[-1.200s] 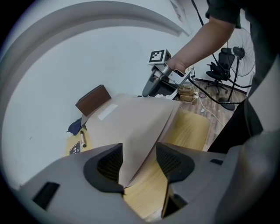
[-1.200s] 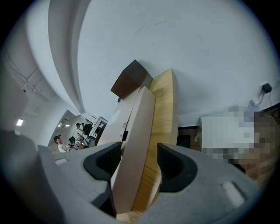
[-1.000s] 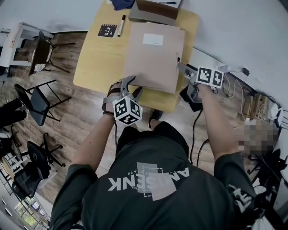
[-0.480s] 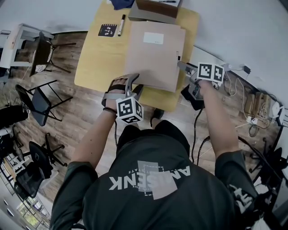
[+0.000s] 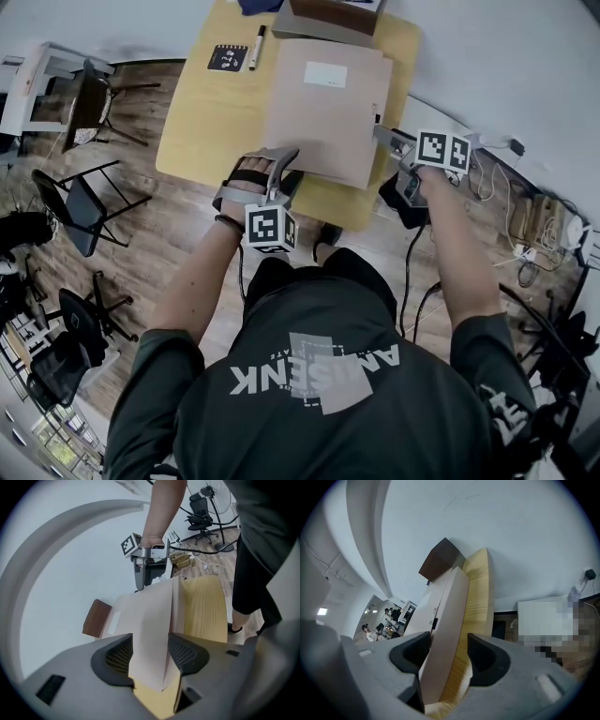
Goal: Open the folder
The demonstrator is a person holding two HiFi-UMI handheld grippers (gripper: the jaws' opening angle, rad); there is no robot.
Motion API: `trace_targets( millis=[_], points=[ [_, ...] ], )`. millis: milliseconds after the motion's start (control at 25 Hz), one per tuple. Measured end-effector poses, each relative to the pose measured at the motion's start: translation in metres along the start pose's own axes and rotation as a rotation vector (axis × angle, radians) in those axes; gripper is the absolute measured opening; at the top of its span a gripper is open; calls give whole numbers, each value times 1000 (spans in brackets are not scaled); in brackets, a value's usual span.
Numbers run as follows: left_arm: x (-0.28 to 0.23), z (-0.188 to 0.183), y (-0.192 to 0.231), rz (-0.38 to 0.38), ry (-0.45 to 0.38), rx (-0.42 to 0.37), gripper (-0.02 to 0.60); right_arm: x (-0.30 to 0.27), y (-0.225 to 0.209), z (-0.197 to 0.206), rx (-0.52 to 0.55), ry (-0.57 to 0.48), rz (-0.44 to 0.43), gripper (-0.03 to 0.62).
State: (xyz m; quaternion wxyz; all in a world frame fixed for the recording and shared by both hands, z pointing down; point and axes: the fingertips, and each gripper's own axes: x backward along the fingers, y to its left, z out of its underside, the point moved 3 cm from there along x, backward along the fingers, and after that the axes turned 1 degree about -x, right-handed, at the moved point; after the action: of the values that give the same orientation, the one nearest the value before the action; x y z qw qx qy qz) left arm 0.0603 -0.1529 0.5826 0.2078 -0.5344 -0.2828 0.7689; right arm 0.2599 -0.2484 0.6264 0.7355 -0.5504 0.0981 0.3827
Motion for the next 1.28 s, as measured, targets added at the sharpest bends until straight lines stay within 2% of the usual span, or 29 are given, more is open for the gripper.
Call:
trace_targets(
  millis=[80, 160, 360, 520, 720, 920, 1040, 1160, 1280],
  points=[
    [1, -4, 1, -6, -41, 6, 235, 0, 0, 0, -6, 2, -5, 242],
    [0, -9, -1, -16, -73, -19, 235, 0, -1, 1, -10, 4, -5, 242],
    [-5, -16, -6, -22, -120, -41, 217, -1, -1, 1, -15, 1, -8, 241],
    [-1, -26, 3, -45, -167, -29, 213, 0, -3, 0, -19, -8, -24, 242],
    [-3, -31, 2, -29, -211, -11, 210, 0, -1, -1, -11, 2, -31, 241],
    [-8, -44, 0, -30, -254, -44, 205, -1, -1, 0, -31, -9, -34, 241],
    [-8, -48, -3, -21, -279, -41, 159, -2, 0, -1, -32, -9, -36, 242],
    [-9, -50, -9, -11, -292, -42, 62, -1, -1, -2, -33, -9, -40, 242],
    [-11, -50, -12, -9, -290, -26, 50, -1, -2, -1, -44, -17, -45, 241]
  ],
)
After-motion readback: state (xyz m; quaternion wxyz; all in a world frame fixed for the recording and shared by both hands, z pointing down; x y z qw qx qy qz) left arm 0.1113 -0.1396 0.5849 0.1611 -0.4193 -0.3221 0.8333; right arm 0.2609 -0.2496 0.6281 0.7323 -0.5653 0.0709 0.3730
